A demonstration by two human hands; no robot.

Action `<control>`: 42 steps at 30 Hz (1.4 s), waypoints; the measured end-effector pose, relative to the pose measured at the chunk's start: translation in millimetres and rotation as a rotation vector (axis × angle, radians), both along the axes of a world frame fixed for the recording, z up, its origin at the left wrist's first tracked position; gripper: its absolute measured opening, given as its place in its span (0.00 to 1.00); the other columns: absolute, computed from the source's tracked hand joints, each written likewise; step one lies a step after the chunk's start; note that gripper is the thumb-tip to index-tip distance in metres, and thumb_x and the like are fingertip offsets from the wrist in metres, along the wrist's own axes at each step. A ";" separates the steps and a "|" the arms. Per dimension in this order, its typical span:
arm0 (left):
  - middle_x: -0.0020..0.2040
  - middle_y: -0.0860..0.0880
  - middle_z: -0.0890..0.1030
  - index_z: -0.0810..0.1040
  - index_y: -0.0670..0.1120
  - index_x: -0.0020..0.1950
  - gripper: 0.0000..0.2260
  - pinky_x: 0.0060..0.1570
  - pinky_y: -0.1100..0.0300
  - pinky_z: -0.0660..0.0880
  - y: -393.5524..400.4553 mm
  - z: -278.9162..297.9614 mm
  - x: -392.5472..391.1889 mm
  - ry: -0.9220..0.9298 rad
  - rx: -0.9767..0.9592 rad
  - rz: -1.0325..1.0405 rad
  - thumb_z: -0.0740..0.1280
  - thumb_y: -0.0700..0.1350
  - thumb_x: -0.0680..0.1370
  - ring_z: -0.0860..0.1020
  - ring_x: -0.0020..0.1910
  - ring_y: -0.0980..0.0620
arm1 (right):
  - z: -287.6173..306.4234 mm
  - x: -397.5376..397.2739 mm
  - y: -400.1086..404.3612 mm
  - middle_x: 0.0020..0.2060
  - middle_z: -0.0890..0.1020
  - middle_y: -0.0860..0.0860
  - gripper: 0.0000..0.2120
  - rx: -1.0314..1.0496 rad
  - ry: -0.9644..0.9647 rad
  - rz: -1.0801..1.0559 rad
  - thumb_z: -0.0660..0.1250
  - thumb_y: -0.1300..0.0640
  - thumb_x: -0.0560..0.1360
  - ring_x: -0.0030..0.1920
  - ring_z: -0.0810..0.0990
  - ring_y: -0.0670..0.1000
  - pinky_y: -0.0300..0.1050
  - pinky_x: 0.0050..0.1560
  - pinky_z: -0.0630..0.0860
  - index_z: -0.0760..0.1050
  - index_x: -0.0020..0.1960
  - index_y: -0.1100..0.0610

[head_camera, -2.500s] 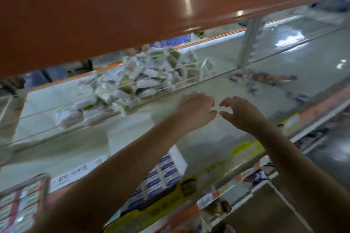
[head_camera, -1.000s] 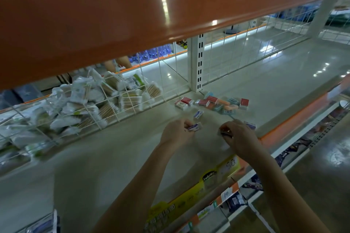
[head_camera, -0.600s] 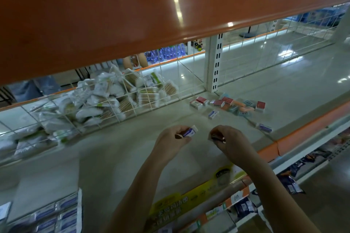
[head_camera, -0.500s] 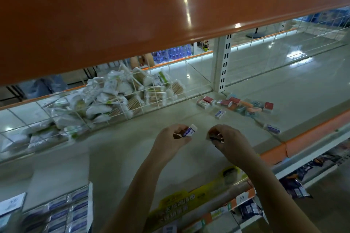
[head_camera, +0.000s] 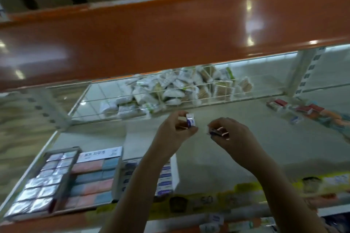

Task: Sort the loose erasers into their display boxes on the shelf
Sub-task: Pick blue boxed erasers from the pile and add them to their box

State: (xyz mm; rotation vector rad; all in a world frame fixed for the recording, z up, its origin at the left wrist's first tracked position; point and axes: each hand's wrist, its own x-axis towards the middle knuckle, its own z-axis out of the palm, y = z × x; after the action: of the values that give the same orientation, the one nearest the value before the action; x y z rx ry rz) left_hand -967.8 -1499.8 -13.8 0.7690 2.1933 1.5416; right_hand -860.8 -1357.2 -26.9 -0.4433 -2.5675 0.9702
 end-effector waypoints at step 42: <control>0.40 0.47 0.82 0.76 0.52 0.54 0.08 0.32 0.71 0.71 -225.6 -29.9 -52.5 -0.169 0.061 0.013 0.66 0.41 0.77 0.77 0.34 0.62 | -64.7 -78.6 -208.2 0.51 0.73 0.46 0.11 0.226 -0.059 0.073 0.67 0.59 0.74 0.54 0.69 0.44 0.32 0.54 0.62 0.77 0.56 0.53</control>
State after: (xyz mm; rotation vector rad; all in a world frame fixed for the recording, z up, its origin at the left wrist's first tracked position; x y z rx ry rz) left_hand -1020.2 -1725.4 -43.6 0.6197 2.0418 1.6241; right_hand -939.5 -1565.4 -91.6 -0.3216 -2.7227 0.6883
